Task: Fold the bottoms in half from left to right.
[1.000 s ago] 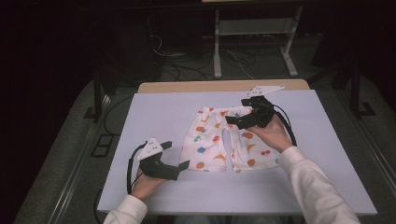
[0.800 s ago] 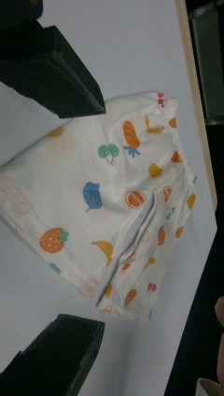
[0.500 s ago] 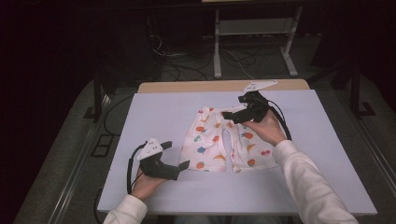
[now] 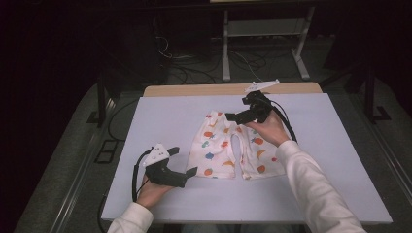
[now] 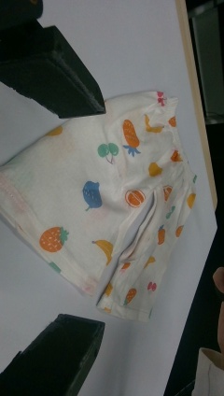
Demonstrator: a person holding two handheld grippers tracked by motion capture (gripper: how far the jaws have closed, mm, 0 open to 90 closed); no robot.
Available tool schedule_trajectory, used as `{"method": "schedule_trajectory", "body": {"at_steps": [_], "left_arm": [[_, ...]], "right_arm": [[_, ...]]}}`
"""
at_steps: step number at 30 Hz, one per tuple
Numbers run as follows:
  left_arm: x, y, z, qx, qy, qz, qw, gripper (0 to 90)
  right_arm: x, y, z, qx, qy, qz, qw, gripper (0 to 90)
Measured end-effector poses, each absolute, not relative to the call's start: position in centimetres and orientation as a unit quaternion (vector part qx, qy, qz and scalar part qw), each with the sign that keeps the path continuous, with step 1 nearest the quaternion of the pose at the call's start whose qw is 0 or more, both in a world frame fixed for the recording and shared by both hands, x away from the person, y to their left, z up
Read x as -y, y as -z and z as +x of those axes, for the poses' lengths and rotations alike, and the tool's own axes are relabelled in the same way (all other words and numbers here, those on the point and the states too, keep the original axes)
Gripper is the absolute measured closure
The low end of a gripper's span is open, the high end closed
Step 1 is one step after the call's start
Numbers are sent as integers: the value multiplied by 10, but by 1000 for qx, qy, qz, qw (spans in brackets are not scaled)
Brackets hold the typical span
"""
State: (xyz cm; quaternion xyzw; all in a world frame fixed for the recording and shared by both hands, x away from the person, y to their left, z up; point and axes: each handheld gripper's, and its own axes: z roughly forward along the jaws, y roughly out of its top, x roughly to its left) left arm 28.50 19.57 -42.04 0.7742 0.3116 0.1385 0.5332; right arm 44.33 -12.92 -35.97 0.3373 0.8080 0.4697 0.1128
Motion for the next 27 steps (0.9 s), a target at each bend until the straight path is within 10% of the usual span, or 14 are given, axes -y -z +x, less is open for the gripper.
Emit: {"method": "schedule_trajectory", "body": {"at_steps": [27], "left_arm": [[-196, 420, 285, -311, -134, 774, 535, 0]], "right_arm": [[93, 367, 479, -811, -455, 347, 119, 0]]}}
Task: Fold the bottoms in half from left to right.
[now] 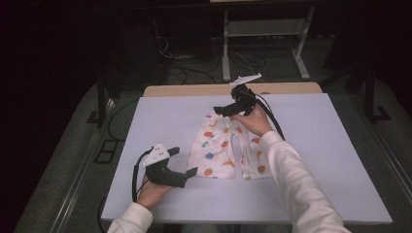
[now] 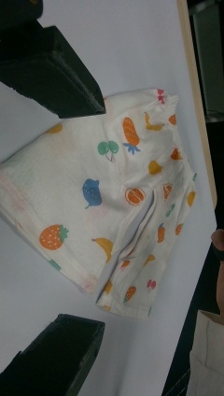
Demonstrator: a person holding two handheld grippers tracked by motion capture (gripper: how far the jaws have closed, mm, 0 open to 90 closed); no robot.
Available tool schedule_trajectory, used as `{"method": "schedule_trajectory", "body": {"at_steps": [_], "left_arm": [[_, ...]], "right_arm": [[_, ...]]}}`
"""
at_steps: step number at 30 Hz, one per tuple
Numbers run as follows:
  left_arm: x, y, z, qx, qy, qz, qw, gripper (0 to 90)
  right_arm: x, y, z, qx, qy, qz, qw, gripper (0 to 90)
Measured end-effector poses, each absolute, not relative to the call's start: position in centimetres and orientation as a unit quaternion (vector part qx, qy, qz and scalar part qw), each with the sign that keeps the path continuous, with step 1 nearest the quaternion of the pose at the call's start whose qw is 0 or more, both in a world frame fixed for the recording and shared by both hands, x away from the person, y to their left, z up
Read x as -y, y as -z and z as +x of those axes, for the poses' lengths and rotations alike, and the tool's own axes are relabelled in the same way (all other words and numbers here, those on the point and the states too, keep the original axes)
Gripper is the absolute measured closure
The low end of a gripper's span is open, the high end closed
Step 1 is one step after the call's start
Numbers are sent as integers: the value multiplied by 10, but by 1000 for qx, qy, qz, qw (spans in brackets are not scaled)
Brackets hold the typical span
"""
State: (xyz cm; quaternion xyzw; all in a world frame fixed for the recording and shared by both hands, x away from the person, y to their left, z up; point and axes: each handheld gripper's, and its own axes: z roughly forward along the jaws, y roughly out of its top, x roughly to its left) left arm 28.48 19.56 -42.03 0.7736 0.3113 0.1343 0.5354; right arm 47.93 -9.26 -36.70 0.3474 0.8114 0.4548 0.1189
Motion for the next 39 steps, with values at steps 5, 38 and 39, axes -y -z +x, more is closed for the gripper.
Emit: {"method": "schedule_trajectory", "body": {"at_steps": [5, 38, 39], "left_arm": [[-196, 420, 285, -311, -134, 773, 536, 0], [-195, 421, 285, -307, -130, 775, 537, 0], [-195, 421, 285, -307, -130, 775, 537, 0]], "right_arm": [[85, 372, 487, -815, -449, 346, 123, 0], [74, 416, 526, -777, -462, 413, 112, 0], [73, 418, 526, -778, -460, 414, 112, 0]]}}
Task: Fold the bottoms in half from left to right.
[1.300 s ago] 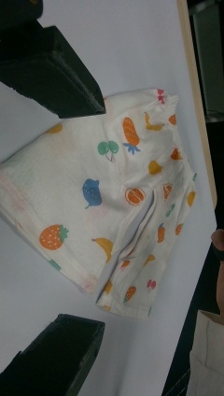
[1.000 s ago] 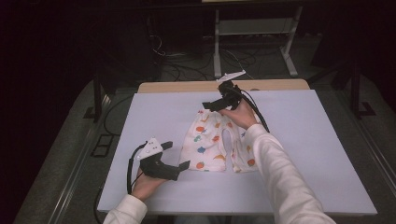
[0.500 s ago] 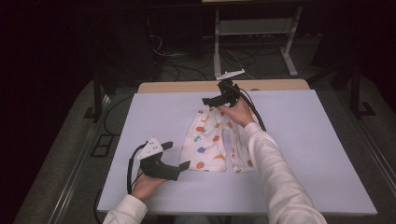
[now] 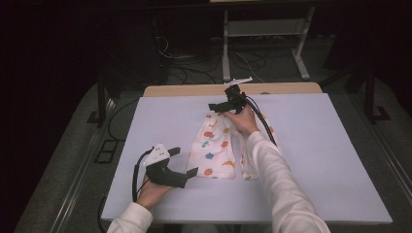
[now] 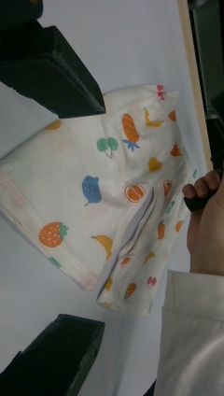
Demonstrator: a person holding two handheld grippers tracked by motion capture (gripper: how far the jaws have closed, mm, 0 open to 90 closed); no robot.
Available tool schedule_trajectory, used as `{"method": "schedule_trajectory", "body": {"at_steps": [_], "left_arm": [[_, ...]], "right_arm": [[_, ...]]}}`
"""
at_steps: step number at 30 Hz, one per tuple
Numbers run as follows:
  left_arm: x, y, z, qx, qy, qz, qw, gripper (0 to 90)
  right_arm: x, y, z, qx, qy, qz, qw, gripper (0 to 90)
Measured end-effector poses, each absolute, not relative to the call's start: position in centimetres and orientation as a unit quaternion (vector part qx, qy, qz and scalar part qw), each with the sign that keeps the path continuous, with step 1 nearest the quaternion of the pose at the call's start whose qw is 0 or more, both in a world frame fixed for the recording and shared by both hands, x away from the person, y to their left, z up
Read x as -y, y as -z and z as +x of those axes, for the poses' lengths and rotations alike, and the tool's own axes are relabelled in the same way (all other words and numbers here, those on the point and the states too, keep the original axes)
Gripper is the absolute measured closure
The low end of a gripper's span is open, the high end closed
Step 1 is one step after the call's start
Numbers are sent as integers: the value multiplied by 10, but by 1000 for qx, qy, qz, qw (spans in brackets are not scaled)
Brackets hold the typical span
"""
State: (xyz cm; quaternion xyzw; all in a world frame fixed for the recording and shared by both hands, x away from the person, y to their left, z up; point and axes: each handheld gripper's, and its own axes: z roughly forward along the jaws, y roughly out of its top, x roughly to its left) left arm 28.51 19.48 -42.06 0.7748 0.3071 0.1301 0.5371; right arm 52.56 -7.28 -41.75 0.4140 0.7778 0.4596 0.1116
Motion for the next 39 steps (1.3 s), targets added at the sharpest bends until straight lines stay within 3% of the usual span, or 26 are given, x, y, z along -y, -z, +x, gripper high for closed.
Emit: {"method": "schedule_trajectory", "body": {"at_steps": [9, 22, 36, 39], "left_arm": [[-194, 421, 285, -305, -128, 776, 537, 0], [-194, 421, 285, -304, -128, 777, 537, 0], [-194, 421, 285, -304, -127, 777, 537, 0], [-194, 421, 285, -304, -127, 777, 537, 0]], "right_arm": [[65, 430, 527, -771, -446, 443, 99, 0], [61, 431, 528, -759, -436, 474, 90, 162], [43, 435, 529, -759, -411, 496, 93, 466], [41, 436, 529, -760, -407, 498, 91, 496]]}}
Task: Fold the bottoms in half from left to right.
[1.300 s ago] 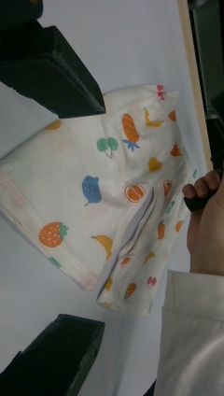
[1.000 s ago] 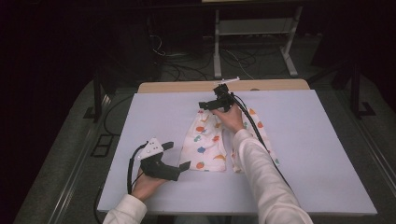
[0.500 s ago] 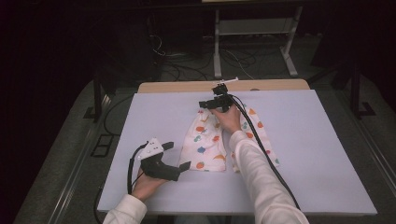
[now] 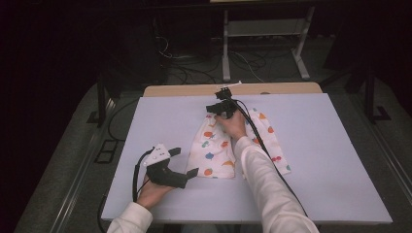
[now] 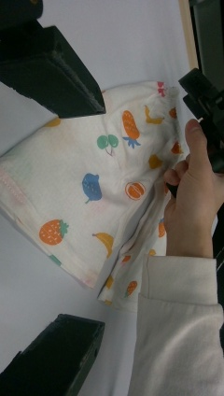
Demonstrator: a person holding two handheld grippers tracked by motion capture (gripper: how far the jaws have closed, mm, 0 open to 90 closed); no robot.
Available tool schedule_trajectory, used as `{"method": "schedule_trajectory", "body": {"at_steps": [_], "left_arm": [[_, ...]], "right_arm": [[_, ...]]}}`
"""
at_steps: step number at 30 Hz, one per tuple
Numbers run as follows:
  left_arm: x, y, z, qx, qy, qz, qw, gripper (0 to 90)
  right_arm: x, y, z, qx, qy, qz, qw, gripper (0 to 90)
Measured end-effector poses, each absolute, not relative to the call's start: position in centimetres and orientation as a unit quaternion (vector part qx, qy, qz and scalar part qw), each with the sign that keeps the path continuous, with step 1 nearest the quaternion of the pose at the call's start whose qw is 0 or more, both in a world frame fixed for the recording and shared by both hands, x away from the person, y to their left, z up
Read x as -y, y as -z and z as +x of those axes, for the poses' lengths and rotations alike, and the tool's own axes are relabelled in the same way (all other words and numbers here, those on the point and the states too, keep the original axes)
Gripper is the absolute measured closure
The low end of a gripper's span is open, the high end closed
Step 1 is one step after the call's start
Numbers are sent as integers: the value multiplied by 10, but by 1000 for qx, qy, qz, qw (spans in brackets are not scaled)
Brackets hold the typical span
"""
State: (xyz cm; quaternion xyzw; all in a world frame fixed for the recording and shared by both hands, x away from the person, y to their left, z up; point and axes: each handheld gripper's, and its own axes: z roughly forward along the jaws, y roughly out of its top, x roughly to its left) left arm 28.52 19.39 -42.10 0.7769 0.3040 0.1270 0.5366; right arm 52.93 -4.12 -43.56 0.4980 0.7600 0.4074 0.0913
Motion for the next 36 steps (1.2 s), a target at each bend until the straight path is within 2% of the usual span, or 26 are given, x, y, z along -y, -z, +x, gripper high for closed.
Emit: {"method": "schedule_trajectory", "body": {"at_steps": [14, 18, 25, 36], "left_arm": [[-194, 421, 285, -303, -128, 777, 536, 0], [-194, 421, 285, -304, -128, 777, 537, 0], [-194, 421, 285, -304, -127, 778, 536, 0], [-193, 422, 285, -306, -128, 778, 534, 0]], "right_arm": [[31, 442, 531, -760, -376, 521, 102, 638], [31, 443, 532, -757, -369, 528, 108, 703], [29, 446, 531, -756, -357, 538, 108, 714], [22, 445, 526, -763, -348, 531, 125, 836]]}}
